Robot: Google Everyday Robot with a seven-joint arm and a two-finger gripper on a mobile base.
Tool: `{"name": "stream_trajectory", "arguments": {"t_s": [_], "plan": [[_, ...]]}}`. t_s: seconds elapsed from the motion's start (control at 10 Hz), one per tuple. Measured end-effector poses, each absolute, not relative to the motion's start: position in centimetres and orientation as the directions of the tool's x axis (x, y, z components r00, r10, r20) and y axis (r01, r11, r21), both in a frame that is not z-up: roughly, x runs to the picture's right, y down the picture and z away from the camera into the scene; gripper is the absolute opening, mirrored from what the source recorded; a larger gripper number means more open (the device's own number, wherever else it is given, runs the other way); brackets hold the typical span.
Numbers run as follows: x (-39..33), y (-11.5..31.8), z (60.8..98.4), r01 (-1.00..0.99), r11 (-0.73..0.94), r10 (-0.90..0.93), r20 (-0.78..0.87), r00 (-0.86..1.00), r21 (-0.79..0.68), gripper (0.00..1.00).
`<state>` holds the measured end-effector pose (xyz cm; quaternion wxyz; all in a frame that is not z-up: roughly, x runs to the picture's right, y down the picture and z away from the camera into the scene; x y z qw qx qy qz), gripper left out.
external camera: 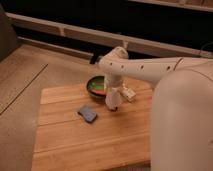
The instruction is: Place the ceramic cup over the eraser
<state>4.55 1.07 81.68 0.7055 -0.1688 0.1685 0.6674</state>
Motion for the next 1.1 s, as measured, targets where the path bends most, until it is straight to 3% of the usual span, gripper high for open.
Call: {"name": "stream_trajectory", "arguments": {"t_s": [0.9,1.1], "plan": [[7.1,3.1,81.9,-0.999,-0.011,0.877,-0.479,0.015,-0.051,0.0],[8.1,3.0,81.9,-0.999,-0.015,0.879,-0.477,0.002,-0.033,0.09]]}}
